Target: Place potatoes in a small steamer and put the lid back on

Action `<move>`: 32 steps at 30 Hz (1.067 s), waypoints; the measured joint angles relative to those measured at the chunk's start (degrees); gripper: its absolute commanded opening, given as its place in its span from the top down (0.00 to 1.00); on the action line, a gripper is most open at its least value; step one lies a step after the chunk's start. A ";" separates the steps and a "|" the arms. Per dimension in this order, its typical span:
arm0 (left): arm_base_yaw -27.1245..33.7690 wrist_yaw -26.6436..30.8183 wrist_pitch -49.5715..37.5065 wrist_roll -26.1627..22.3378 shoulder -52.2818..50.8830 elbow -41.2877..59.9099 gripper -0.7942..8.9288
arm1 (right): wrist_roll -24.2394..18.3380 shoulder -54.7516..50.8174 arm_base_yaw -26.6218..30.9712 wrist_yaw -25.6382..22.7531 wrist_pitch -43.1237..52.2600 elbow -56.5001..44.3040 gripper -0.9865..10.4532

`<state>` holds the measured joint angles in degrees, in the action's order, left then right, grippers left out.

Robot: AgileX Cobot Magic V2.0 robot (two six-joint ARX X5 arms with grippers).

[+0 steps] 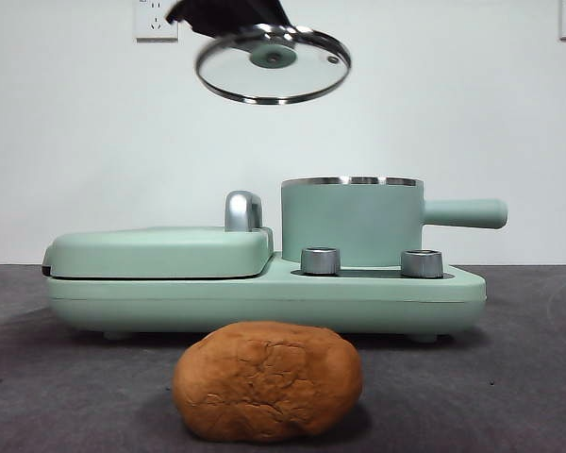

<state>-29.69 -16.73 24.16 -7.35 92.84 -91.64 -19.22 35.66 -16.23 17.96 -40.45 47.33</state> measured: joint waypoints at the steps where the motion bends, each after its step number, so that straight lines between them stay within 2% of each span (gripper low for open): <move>1: 0.13 0.00 0.39 0.11 -0.66 0.35 0.90 | -0.02 0.07 -0.74 0.00 0.00 0.00 0.68; 8: 1.03 0.44 0.50 0.68 -7.39 7.54 0.90 | -0.70 3.52 -8.33 -0.17 0.00 0.00 0.67; 18: 3.37 4.48 0.15 2.93 -21.38 20.72 0.90 | -2.80 13.73 -19.96 -0.17 1.53 0.00 0.64; 25: 6.43 5.29 0.72 5.07 -30.27 27.74 0.90 | -3.32 22.64 -24.81 -0.15 5.88 0.00 0.64; 32: 9.33 5.88 2.73 5.86 -34.36 29.29 0.90 | -3.41 32.20 -28.52 -0.13 11.45 0.00 0.62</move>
<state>-20.36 -10.85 26.89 -1.50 58.48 -62.35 -22.63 67.85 -44.75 17.82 -28.99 47.33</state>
